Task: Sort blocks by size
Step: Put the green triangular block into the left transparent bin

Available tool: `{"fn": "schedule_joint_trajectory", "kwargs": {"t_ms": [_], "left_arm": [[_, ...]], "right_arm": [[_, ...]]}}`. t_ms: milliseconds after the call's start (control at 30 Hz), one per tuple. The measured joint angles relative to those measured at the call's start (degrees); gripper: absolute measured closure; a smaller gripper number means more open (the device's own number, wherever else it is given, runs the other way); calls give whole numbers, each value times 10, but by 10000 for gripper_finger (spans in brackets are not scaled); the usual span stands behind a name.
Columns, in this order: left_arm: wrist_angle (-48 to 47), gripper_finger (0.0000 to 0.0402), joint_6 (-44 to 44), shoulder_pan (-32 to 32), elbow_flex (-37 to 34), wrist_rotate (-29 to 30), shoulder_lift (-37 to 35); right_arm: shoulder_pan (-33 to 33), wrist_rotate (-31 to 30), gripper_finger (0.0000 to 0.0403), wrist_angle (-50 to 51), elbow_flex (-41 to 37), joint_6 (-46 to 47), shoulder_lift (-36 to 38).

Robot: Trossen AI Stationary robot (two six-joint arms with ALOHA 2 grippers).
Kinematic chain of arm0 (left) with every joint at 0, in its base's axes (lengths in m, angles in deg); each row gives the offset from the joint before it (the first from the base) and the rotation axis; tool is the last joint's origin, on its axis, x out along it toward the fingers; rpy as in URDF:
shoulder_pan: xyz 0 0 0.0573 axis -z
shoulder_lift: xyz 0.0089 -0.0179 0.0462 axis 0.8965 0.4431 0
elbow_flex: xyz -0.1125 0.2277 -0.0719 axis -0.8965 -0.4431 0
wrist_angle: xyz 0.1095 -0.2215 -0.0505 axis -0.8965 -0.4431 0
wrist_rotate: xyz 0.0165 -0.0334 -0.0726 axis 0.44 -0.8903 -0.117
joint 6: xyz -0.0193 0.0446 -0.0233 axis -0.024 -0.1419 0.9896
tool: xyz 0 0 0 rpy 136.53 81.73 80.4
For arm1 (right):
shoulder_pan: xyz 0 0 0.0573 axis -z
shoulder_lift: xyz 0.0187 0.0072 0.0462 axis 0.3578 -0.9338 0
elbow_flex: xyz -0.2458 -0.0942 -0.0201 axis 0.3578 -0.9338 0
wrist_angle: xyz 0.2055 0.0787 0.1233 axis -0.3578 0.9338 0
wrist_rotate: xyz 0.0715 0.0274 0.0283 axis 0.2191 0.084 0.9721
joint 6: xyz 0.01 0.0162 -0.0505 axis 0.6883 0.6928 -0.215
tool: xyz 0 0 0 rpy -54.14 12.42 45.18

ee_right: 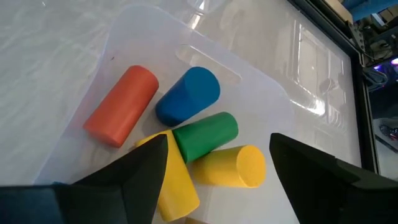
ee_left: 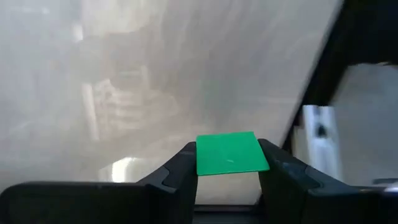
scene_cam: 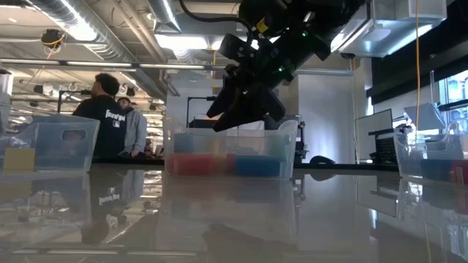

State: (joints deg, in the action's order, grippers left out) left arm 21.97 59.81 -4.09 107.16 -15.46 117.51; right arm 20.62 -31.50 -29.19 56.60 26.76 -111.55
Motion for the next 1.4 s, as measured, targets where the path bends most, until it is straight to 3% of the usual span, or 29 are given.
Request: {"fn": "schedule_joint_trajectory", "kwargs": {"t_ms": [233, 533, 733, 833, 1033, 1233, 1400], "left_arm": [[-53, 271, 19, -34, 3, 82, -112], [-199, 271, 97, -48, 0, 325, -243], [-330, 271, 160, -49, -3, 434, -263], [-361, 271, 190, -54, -29, 450, -265], [-322, 271, 245, -56, -135, 450, -276], [-240, 271, 315, -57, -230, 447, -298], [-230, 236, 368, -57, -250, 441, -298]], "right_arm": [[0, 0, 116, -1, 0, 1, 0], [0, 0, 116, -5, 0, 1, 0], [0, 0, 116, -5, 0, 1, 0], [0, 0, 116, -5, 0, 1, 0], [-1, 7, 116, 47, 30, 15, 0], [-16, 72, 116, 230, 130, 31, 1], [-60, 50, 116, 387, 218, 29, 1]]}}
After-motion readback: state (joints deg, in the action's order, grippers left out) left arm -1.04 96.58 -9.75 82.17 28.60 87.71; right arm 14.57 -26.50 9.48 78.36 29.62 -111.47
